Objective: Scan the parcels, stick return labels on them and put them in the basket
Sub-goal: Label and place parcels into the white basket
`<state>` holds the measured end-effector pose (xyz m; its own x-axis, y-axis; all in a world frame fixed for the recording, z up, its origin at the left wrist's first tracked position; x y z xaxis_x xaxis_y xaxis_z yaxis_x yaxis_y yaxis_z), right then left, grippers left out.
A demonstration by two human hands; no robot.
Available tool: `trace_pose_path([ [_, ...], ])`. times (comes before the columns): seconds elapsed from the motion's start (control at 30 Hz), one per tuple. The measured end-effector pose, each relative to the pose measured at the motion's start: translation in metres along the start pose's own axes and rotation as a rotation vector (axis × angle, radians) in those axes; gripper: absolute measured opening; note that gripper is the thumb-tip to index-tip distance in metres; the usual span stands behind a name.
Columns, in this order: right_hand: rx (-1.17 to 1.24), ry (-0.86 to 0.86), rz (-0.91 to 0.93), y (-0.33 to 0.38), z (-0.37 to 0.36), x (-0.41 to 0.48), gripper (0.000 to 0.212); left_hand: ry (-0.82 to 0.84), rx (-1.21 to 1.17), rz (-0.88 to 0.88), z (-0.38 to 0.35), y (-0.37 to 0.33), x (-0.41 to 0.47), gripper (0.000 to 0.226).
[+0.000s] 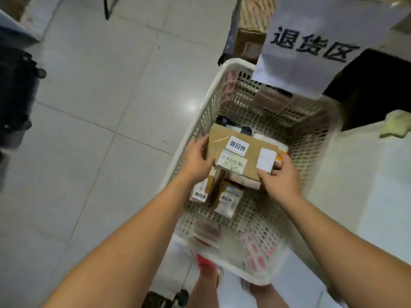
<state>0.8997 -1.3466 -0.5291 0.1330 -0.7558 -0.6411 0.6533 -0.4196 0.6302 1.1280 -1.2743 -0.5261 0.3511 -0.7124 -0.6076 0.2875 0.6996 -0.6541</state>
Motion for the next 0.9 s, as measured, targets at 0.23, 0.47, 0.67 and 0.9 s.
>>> trace_pose_path([
  [0.23,-0.093,-0.013,0.053,-0.074,-0.055,0.153,0.078,-0.082,0.046,0.069,-0.076,0.084,0.136,0.071],
  [0.47,-0.160,-0.017,0.048,-0.112,-0.087,0.197,0.079,-0.131,-0.036,0.038,-0.106,0.131,0.180,0.063],
  [0.67,-0.378,-0.013,0.118,-0.088,-0.067,0.164,0.079,-0.161,0.235,-0.005,-0.095,0.098,0.150,0.061],
  [0.9,-0.888,0.069,0.254,0.022,0.016,0.059,0.081,-0.178,0.747,-0.236,-0.033,-0.041,0.049,0.077],
])
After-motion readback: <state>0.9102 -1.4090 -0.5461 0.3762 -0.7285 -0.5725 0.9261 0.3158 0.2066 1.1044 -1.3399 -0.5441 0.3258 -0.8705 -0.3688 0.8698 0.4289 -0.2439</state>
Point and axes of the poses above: each hand's wrist, its own x-axis towards the middle knuckle, its own z-axis out of the back of the hand, y = z × x, the point moved 5 cm from there along x, towards the middle knuckle, and after that the axes turned 5 degrees about y, right-handed, at the moved point
